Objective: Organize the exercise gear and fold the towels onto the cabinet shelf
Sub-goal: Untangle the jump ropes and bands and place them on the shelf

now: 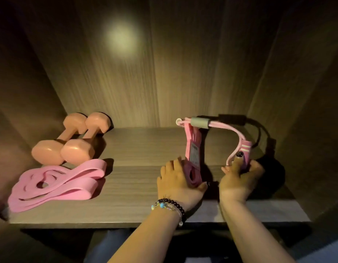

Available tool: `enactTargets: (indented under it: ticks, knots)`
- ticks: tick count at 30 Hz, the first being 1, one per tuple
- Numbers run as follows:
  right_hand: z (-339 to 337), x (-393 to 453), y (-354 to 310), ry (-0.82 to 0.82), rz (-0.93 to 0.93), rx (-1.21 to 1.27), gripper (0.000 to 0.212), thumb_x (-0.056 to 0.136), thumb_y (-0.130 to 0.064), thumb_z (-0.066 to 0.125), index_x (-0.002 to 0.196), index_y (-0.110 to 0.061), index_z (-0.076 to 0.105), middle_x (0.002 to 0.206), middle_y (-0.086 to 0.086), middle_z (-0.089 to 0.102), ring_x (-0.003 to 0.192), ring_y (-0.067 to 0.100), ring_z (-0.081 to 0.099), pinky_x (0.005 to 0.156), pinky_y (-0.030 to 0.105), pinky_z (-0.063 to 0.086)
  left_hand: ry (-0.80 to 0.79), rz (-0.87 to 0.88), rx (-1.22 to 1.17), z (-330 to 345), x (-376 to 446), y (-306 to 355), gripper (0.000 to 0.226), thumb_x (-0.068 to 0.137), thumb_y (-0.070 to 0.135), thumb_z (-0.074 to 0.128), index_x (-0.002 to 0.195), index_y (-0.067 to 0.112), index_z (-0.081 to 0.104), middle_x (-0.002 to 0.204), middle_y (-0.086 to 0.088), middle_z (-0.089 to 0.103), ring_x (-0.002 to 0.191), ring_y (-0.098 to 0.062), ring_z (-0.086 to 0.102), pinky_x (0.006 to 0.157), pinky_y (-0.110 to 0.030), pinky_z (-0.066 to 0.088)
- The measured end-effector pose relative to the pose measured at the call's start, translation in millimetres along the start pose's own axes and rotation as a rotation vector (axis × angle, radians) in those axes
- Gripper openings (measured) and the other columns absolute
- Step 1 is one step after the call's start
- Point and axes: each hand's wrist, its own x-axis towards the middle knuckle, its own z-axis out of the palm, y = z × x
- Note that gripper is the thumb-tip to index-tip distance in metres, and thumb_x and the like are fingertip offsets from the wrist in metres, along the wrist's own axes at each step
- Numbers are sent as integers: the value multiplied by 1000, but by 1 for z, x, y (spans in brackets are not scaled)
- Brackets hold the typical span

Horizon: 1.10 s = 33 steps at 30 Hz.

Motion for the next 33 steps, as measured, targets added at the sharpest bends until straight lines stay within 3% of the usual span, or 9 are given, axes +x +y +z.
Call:
enactTargets:
  ticks: [3,6,10,12,18,21,25,29,33]
  knots:
    - [-2,3,-2,36,26,60,39,101,-16,45,131,6,37,111,9,48,74,11,49,54,-5,33,-50,36,1,2,-1,12,82,71,43,66,140,24,27,129,1,48,121,-25,44,93,-38,44]
    - [-2,5,2,47,68,69,38,101,-23,43,133,-5,35,111,3,49,70,2,55,57,7,44,-48,88,-12,-1,-3,18,81,77,27,61,146,25,19,128,-1,47,114,-26,51,84,-39,48]
    - [0,4,2,-7,20,-43,39,99,-23,48,132,-6,36,109,8,53,87,24,60,73,29,47,38,97,149,-13,-4,7,80,79,34,61,146,35,17,139,-1,27,120,-26,45,83,-37,49]
    - [4,4,4,-97,-26,-156,40,96,-16,53,131,-4,39,118,16,56,102,31,59,79,29,42,70,74,247,-18,0,-3,83,78,41,60,148,34,16,144,-4,23,127,-28,37,92,-38,44]
    - [18,6,9,-206,-73,-419,40,97,-22,51,131,-5,40,128,23,53,111,39,57,83,39,45,68,239,417,-14,27,-5,75,86,46,56,149,28,21,136,-4,44,121,-29,41,90,-41,42]
    - [19,9,13,-192,-107,-439,40,99,-26,45,129,1,43,124,27,56,109,41,56,82,40,43,-4,140,288,-22,43,-10,76,85,33,58,150,23,20,130,-5,50,122,-29,41,88,-41,47]
    - [17,12,16,-176,-18,-349,42,99,-34,40,122,0,47,111,26,64,104,40,59,85,39,43,-59,27,141,-41,53,-31,51,80,27,62,129,20,50,119,-6,62,112,-29,57,84,-32,50]
    - [20,9,16,-239,-11,-347,42,97,-42,38,117,-6,49,101,20,67,97,38,62,84,46,50,-140,22,5,-82,50,-42,55,77,30,73,128,25,54,117,3,66,97,-12,62,73,-17,47]
    - [16,8,12,-240,18,-269,40,98,-39,40,121,-7,49,94,16,68,86,33,65,81,49,53,-93,50,-164,-117,24,-39,51,74,23,77,120,26,56,89,17,69,76,7,64,63,-6,48]
